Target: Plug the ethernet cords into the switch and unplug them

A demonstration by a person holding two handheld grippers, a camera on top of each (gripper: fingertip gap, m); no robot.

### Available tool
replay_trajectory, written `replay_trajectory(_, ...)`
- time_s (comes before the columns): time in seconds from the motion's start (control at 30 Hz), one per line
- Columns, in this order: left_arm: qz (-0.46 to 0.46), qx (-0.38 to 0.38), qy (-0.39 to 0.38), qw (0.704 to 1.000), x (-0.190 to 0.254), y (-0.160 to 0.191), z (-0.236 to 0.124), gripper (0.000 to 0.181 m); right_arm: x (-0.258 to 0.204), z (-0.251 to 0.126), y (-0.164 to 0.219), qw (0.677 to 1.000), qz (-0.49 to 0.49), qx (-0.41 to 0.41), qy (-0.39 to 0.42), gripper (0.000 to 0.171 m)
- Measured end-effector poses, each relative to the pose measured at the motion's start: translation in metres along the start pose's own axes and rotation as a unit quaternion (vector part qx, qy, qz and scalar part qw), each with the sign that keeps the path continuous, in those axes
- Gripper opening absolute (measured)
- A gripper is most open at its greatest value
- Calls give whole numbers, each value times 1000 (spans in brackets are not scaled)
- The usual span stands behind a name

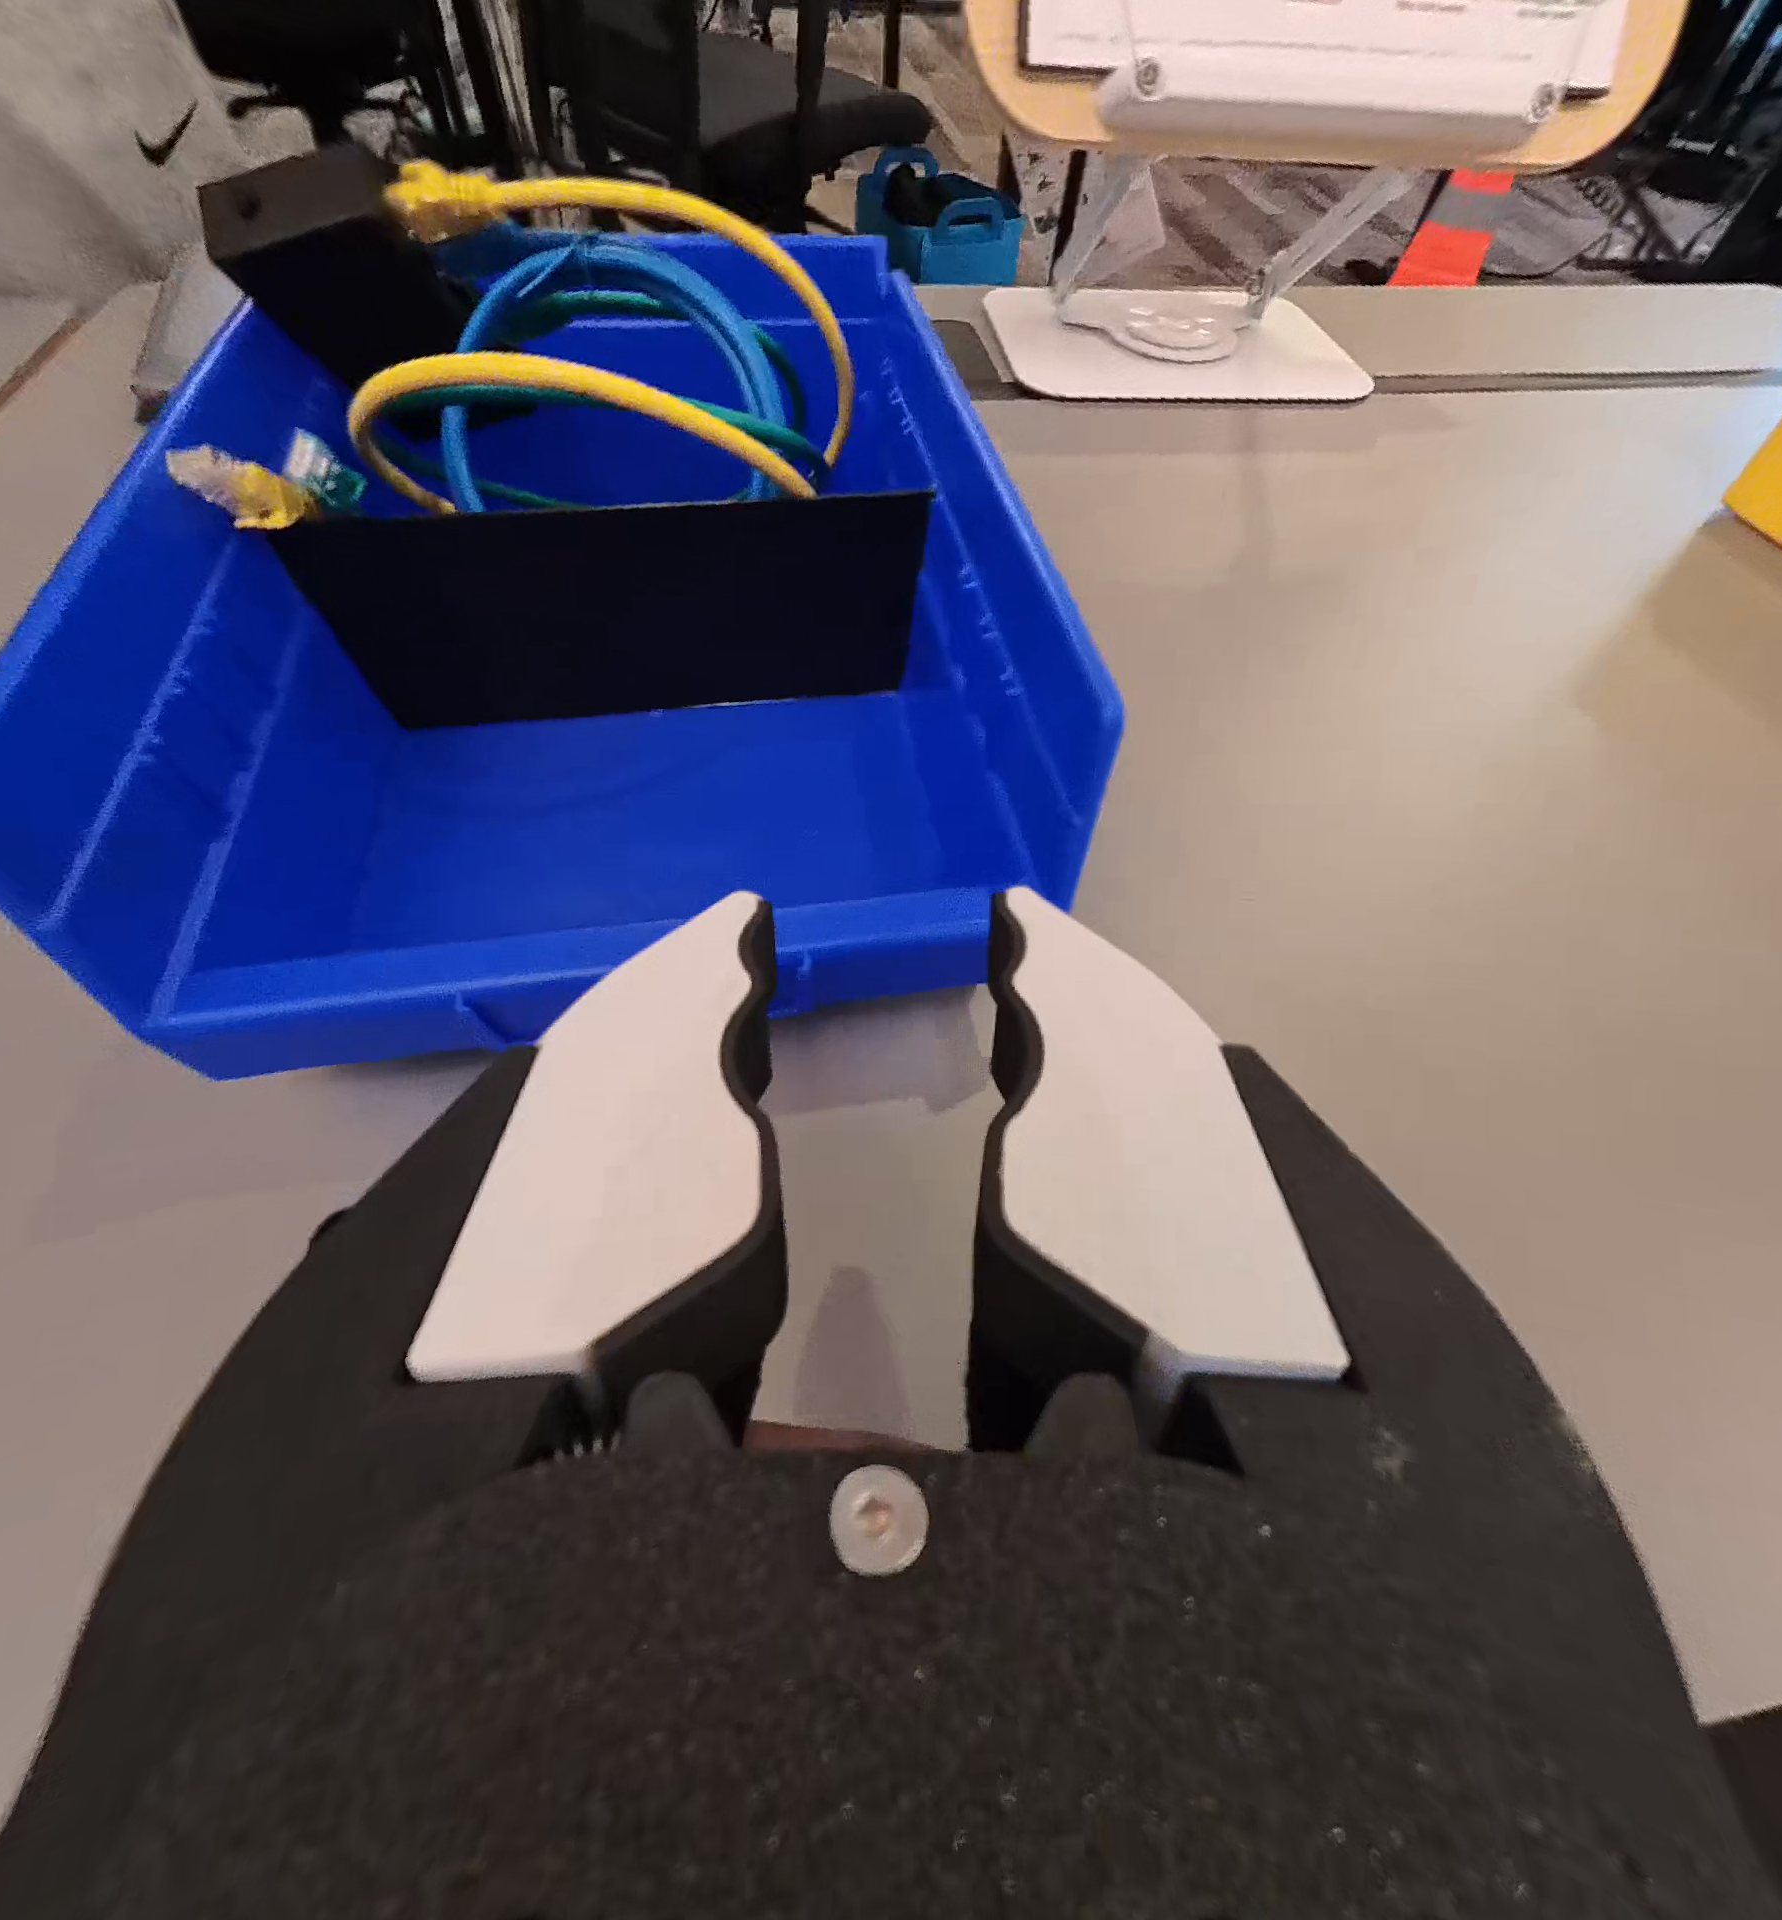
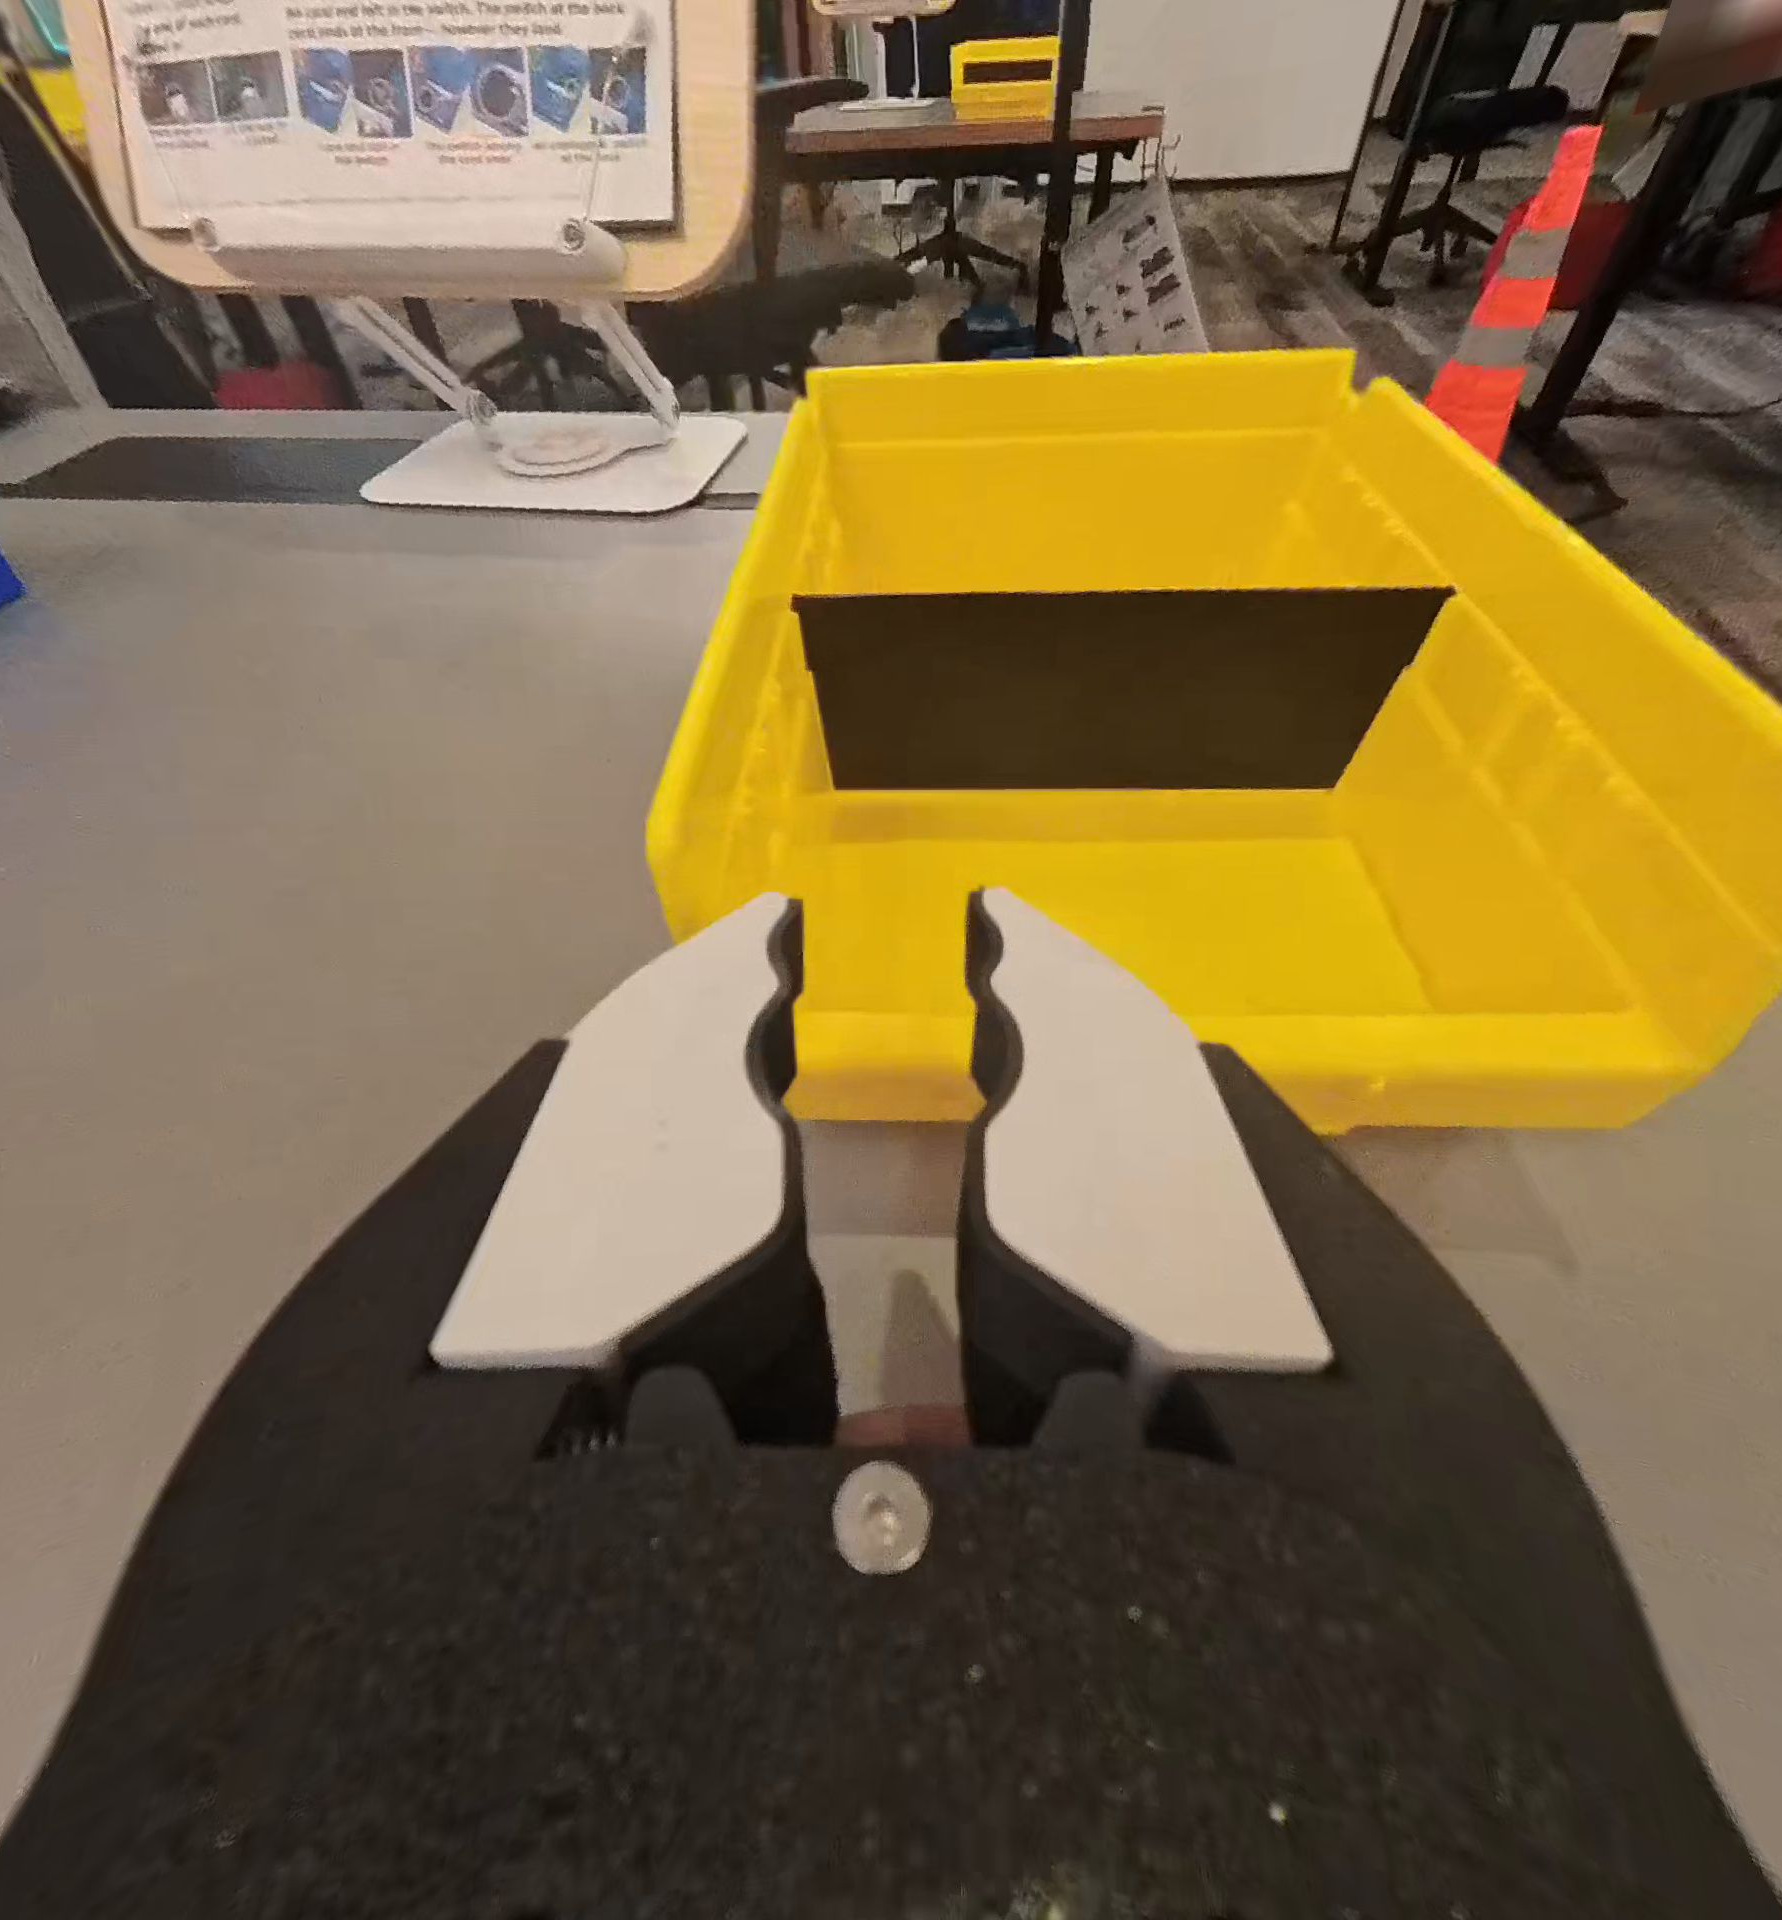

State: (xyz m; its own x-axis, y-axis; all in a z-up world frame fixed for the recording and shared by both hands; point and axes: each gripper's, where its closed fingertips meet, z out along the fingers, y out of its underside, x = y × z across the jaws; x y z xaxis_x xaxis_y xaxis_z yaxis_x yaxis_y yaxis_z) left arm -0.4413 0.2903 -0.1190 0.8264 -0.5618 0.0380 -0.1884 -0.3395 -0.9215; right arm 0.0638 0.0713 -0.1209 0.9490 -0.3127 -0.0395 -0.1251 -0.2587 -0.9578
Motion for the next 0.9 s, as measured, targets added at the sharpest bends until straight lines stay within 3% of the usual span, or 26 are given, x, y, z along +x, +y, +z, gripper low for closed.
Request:
replay_trajectory(0.13, -32, -7, 13, 999, -4, 3, 2, 39, 6, -3, -2, 1000, 24, 9, -6, 30)
replay_trajectory(0.73, -12, -27, 34, 999, 10, 11, 6, 40, -6, -3, -5, 1000, 2, 17, -21, 26)
replay_trajectory(0.9, -10, 2, 85, 996, 27, 1, 3, 40, -36, -15, -19, 996, -19, 52, -73, 28)
